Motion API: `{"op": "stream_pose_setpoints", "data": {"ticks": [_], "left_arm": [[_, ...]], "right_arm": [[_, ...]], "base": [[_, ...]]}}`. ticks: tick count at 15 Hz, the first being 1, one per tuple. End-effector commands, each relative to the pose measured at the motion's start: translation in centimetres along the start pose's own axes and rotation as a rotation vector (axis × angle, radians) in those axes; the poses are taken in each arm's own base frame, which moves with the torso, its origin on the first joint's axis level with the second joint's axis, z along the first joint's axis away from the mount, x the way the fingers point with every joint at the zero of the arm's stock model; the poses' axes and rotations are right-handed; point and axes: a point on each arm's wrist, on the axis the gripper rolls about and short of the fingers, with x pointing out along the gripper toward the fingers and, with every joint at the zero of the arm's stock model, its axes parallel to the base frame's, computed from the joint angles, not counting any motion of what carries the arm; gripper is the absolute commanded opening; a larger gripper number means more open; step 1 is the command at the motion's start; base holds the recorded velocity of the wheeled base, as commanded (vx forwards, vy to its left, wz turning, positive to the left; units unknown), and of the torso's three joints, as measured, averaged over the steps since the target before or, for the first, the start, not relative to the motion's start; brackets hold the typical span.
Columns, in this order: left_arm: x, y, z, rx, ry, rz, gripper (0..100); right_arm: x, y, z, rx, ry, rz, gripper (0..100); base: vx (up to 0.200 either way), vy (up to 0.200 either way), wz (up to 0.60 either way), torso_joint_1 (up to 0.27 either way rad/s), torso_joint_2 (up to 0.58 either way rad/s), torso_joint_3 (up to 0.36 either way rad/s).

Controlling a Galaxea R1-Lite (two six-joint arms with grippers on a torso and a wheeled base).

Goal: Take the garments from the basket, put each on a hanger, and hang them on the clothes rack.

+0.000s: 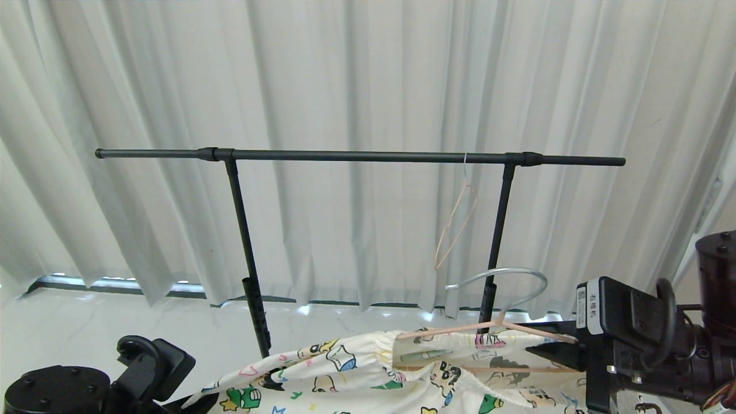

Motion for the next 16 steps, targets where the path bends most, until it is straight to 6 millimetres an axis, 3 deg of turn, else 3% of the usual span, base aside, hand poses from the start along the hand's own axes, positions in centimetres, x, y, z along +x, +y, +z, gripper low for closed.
{"op": "stream_pose_setpoints", "data": {"ticks": [1,3,4,8,12,16], "left_arm": [[0.2,0.0,-0.1,0.001,0.013,0.001,0],[-0.1,-0.1,0.1,0.005,-0.011,-0.003,0],[-0.1,-0.1,0.1,0.006,-0.013,-0.004,100],[-0.6,0.0,0.5,-0.014,-0.059,-0.003,100],[-1.7,0.4,1.9,-0.216,-0.175,0.008,100],[-1.5,1.5,5.2,-0.258,-0.269,0.113,100]], "right_arm": [[0.0,0.0,0.0,0.004,-0.001,0.001,0],[0.0,0.0,0.0,0.008,0.002,-0.007,0],[0.0,0.0,0.0,0.009,0.004,-0.007,0],[0.0,-0.1,-0.1,0.015,0.012,-0.016,0],[-0.4,-1.3,-1.1,0.087,0.088,-0.143,0],[-0.7,-1.0,-2.6,0.231,0.303,-0.273,0]], "base": [[0.0,0.0,0.0,0.0,0.0,0.0],[0.0,0.0,0.0,0.0,0.0,0.0],[0.0,0.0,0.0,0.0,0.0,0.0],[0.0,0.0,0.0,0.0,0.0,0.0],[0.0,0.0,0.0,0.0,0.0,0.0],[0.0,0.0,0.0,0.0,0.0,0.0]]}}
